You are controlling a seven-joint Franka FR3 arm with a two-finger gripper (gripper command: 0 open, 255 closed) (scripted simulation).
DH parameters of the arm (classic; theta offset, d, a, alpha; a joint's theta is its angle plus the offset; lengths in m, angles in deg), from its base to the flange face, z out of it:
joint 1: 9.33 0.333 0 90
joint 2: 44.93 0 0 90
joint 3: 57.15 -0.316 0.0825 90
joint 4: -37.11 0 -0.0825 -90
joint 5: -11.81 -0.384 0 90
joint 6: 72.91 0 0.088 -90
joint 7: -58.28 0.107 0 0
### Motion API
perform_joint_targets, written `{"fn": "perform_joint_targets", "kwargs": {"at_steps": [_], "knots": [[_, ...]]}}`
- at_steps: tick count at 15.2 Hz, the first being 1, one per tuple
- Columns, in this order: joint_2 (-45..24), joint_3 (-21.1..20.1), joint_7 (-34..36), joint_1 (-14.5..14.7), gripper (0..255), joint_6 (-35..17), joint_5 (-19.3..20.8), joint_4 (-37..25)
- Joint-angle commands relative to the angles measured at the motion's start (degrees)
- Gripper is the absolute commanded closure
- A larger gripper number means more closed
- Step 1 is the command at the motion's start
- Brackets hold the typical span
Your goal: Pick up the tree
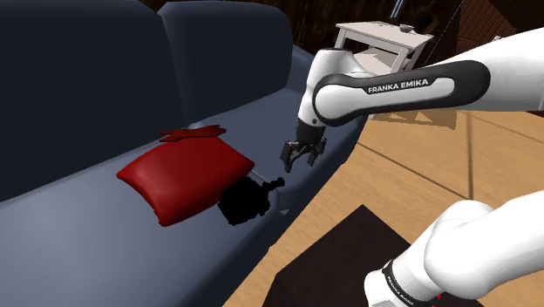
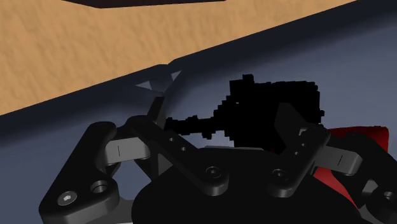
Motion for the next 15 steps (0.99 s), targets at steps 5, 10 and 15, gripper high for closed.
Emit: {"fn": "perform_joint_targets", "kwargs": {"at_steps": [5,10,15], "knots": [[-13.7,-2.1,3.6,0.4,0,-10.4,0.6,-4.9],[-24.9,-3.0,7.2,1.1,0,-16.5,2.5,-11.2],[-36.1,-2.8,10.9,2.4,0,-20.7,5.1,-19.4]]}}
